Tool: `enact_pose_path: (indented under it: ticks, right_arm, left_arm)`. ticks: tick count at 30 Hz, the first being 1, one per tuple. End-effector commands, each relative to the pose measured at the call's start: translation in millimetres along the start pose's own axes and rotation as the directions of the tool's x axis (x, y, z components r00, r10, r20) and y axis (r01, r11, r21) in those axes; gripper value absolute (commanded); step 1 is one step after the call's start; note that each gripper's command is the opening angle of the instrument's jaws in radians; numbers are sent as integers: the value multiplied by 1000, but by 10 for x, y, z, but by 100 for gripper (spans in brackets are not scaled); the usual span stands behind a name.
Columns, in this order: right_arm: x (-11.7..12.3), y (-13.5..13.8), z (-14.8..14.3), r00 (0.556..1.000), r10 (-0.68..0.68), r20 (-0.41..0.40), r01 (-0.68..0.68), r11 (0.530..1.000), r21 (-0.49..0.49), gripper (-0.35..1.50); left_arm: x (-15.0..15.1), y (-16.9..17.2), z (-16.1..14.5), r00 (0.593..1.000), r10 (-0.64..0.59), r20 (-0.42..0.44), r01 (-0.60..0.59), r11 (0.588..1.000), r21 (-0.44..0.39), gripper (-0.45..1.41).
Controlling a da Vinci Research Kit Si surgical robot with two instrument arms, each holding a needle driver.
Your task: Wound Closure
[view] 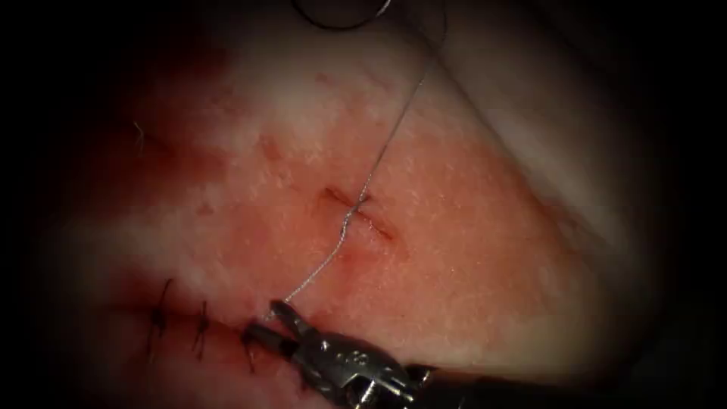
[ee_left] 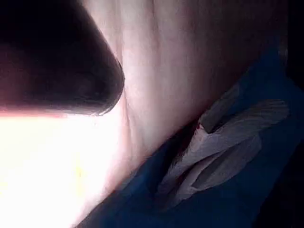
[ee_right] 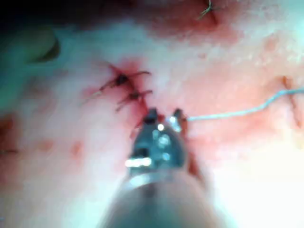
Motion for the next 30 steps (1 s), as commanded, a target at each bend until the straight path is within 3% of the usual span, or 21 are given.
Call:
enact_pose_path:
  ticks: [1,4,7,8,14,15,19,22,24,25,26,30]
  right_arm:
    - [0,8,0,1000,-4,2,4,1000,-6,110]
    - [5,20,-13,1000,-10,0,10,1000,-18,133]
    - [9,22,-17,1000,-8,1,8,1000,-15,137]
    - [19,23,-25,1000,-8,-6,8,1000,-7,135]
    - [45,35,-32,999,-38,6,38,999,3,130]
    - [60,47,-34,997,-75,7,75,997,3,118]
    - [76,62,-32,995,-103,-11,103,995,10,106]
    - [83,73,-25,992,-120,-34,120,993,18,81]
    - [91,89,-13,989,-131,-62,133,991,22,16]
    - [94,95,-9,988,-129,-88,132,991,28,-1]
    - [100,103,-4,985,-126,-121,132,990,40,-31]
    - [111,115,5,978,-119,-174,126,992,29,-35]
  left_arm:
    - [4,2,0,1000,3,-5,-3,1000,-6,-35]
    - [-5,19,-28,1000,8,-6,-8,1000,-25,-35]
    - [-11,28,-40,1000,14,-1,-14,999,-29,-35]
    - [-22,40,-55,1000,17,7,-17,1000,-26,-35]
    - [-47,67,-79,999,31,23,-31,999,-31,-35]
    - [-60,81,-87,999,39,25,-38,999,-31,-35]
    - [-77,98,-91,999,43,29,-43,999,-28,-35]
    - [-88,109,-91,998,44,38,-43,999,-24,-35]
    - [-97,119,-89,998,49,46,-48,999,-25,-35]
    - [-99,123,-89,997,50,50,-49,999,-24,-35]
    - [-103,127,-89,997,52,51,-50,998,-25,-35]
    - [-111,139,-88,997,57,57,-55,998,-32,-35]
